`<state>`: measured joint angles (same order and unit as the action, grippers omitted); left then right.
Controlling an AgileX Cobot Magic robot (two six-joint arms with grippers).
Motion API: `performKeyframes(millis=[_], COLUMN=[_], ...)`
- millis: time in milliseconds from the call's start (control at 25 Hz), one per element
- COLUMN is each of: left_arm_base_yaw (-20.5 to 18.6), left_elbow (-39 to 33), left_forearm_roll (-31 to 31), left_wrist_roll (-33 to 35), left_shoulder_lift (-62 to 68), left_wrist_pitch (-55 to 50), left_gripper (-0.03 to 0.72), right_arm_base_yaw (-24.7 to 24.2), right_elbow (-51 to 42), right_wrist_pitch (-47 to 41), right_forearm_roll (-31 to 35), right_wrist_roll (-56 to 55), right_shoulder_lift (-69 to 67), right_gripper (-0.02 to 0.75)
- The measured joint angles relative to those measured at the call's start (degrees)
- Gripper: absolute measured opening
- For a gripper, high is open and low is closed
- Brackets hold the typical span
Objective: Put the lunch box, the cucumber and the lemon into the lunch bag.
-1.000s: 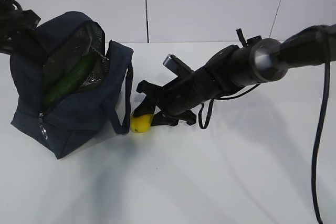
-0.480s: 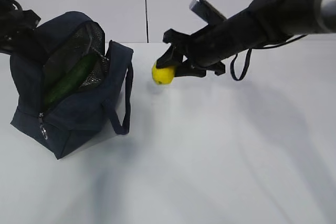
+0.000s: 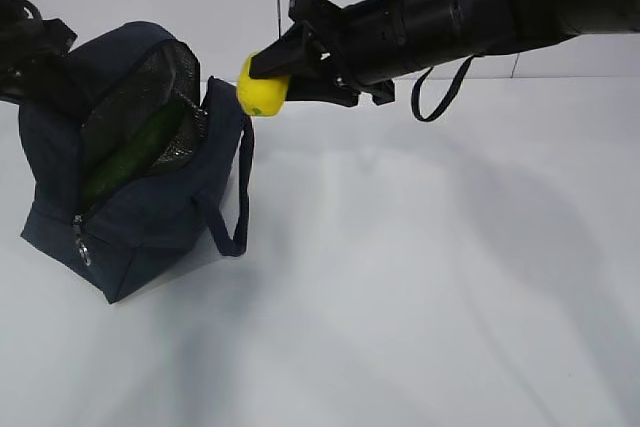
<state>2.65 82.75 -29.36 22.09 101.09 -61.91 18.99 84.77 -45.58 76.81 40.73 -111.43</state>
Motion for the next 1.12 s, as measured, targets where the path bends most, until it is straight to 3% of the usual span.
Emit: performKeyframes(millis=[360,480,600,720,920,1120], left_arm_base_yaw=[0.0,0.0,0.0,0.0,0.0,0.0], left_elbow=[0.0,0.0,0.0,0.0,0.0,0.0], left_forearm_roll=[0.0,0.0,0.0,0.0,0.0,0.0], left_wrist_roll=[0.2,0.3,0.4,0.4,0.4,0.5], left_shoulder_lift=[0.0,0.0,0.0,0.0,0.0,0.0], left_wrist_pitch=[-0.1,-0.2,-0.4,-0.4,-0.5,-0.5], left_gripper=[0.019,0.019,0.019,0.019,0.019,0.019], right_arm_base_yaw=[5.4,5.5,5.5,5.5,5.5,5.5], right_elbow=[1.7,4.9,8.2,9.7,9.7,9.7], right_wrist_pitch=[2.7,2.3,1.4,1.1,1.1,0.2], right_forearm_roll=[10.3,10.7,10.7,10.8,9.9,1.0], right_wrist_roll=[8.5,8.9,9.0,9.1,8.7,4.2], right_shoulder_lift=[-3.8,-6.6,-8.3,-9.0,-9.0,-9.0], right_gripper=[0.345,0.387,0.466,0.495,0.494,0.476])
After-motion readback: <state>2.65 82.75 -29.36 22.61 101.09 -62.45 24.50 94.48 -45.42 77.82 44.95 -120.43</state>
